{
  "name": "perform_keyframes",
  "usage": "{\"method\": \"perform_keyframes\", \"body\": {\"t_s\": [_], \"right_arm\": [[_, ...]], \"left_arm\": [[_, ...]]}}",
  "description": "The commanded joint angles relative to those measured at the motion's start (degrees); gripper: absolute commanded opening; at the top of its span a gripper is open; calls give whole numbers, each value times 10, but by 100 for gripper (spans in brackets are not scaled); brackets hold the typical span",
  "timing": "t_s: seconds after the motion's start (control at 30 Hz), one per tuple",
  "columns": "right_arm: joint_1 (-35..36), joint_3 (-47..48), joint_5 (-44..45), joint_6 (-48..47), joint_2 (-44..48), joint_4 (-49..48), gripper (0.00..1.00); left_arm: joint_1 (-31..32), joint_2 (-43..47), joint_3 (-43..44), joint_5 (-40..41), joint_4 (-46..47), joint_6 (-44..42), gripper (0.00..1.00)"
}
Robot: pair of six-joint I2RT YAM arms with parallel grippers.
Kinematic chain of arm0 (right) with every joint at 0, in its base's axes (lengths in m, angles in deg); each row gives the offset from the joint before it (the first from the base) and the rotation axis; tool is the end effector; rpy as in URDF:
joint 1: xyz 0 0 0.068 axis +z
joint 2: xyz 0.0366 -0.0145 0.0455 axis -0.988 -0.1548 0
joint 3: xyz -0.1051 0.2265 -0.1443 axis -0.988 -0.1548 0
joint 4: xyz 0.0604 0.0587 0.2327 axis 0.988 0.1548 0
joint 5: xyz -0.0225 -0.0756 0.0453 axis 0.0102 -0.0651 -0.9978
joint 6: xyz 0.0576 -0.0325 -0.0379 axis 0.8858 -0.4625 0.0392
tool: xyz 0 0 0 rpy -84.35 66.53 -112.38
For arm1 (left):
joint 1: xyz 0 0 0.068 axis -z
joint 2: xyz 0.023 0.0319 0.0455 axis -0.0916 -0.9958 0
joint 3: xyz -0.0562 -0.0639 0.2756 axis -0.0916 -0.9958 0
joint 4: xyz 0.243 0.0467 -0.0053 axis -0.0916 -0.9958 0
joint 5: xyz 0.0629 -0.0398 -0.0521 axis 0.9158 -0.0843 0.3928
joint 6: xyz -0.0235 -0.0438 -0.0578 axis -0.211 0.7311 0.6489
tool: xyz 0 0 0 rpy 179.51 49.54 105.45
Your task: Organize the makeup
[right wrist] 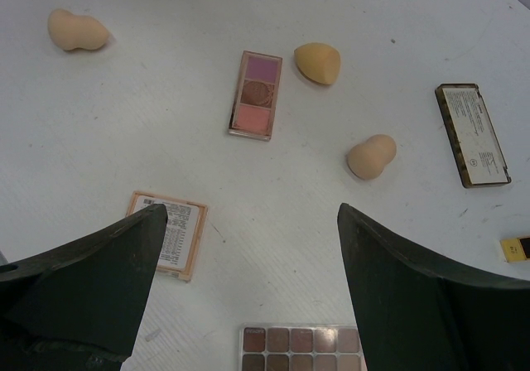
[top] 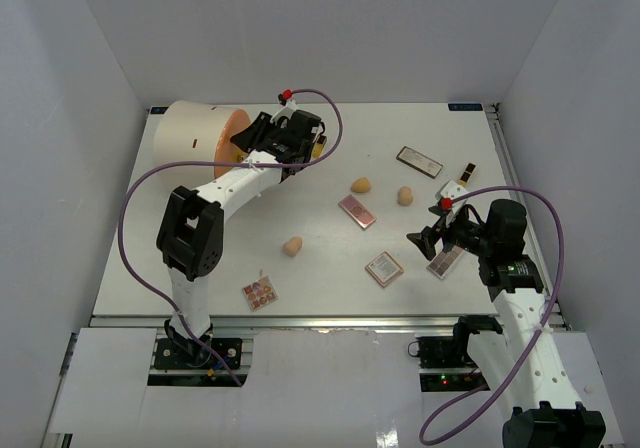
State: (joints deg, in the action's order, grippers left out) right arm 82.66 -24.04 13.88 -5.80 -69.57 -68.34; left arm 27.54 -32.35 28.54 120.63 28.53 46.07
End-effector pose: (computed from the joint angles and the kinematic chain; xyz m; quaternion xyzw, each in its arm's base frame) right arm 0.1503 0.0452 0.2766 -0.3712 0.7095 0.1608 0.5770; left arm 0.3942 -0.1797 0.2915 0.0543 0.7623 0.4972 0.4109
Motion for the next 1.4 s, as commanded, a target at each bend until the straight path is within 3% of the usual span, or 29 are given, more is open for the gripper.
{"method": "perform_keyframes", "body": {"t_s": [0.0, 0.23, 0.73, 0.83, 0.9, 1.1, 1.23, 1.37], "right_arm": [[1, 18, -4, -1, 7, -5, 90], [1, 18, -5, -1, 4, -5, 90], [1, 17, -1, -1, 6, -5, 90], [0, 17, -1, -1, 8, -5, 90], [1, 17, -1, -1, 8, -5, 90], [1, 17, -1, -1, 8, -5, 90], [1, 16, 0, -2, 7, -5, 90], [1, 16, 2, -2, 6, -5, 90]], "left_arm": [[4, 14, 7, -2, 7, 4, 9], [48, 33, 16, -3, 5, 4, 5], [112, 28, 22, 19, 3, 15, 6], [112, 26, 26, 23, 3, 14, 20], [114, 27, 29, 22, 2, 13, 24], [130, 35, 43, 15, 2, 6, 66], [156, 48, 63, 2, 2, 6, 78], [183, 62, 75, -2, 0, 4, 80]]}}
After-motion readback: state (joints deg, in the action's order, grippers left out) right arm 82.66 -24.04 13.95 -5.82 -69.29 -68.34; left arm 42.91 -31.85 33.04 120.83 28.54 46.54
